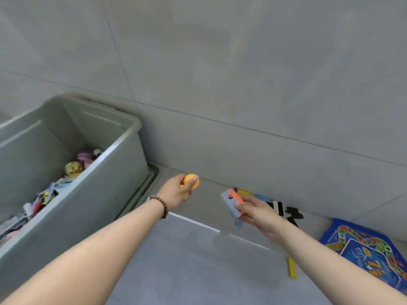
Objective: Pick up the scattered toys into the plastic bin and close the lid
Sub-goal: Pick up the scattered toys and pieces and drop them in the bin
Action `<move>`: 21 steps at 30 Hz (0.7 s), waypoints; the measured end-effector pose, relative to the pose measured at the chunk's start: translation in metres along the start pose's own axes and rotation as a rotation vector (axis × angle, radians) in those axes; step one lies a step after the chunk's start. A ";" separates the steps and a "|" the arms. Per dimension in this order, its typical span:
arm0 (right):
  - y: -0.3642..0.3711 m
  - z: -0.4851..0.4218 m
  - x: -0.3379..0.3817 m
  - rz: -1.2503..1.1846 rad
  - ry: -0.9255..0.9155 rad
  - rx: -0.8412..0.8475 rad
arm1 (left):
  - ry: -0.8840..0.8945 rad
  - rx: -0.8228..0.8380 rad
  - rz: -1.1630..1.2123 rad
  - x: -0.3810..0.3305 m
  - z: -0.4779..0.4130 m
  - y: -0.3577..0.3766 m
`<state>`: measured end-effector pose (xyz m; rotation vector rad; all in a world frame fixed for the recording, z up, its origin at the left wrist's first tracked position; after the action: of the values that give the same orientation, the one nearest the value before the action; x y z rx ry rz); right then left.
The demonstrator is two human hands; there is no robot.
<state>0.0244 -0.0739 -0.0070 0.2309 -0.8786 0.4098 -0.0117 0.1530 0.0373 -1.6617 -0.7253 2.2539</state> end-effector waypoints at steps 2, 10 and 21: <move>0.051 0.013 0.044 0.064 -0.045 0.080 | 0.017 -0.122 -0.022 -0.009 0.018 -0.073; 0.284 0.045 0.127 0.187 -0.131 0.291 | -0.268 -0.562 0.115 0.100 0.134 -0.268; 0.406 0.005 0.119 0.393 -0.189 0.225 | -0.395 -0.603 0.104 0.191 0.169 -0.315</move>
<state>-0.0897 0.3187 0.1009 0.3081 -1.0676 0.8654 -0.2609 0.4693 0.0850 -1.4948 -1.5735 2.6450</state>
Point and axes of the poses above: each hand's wrist, its own z-axis away from the middle knuckle, its own y-axis out of the palm, x = y × z, the point moved 8 cm from there along -z, towards the middle knuckle, and after that the axes turned 4 degrees about y, right-handed, at the moved point
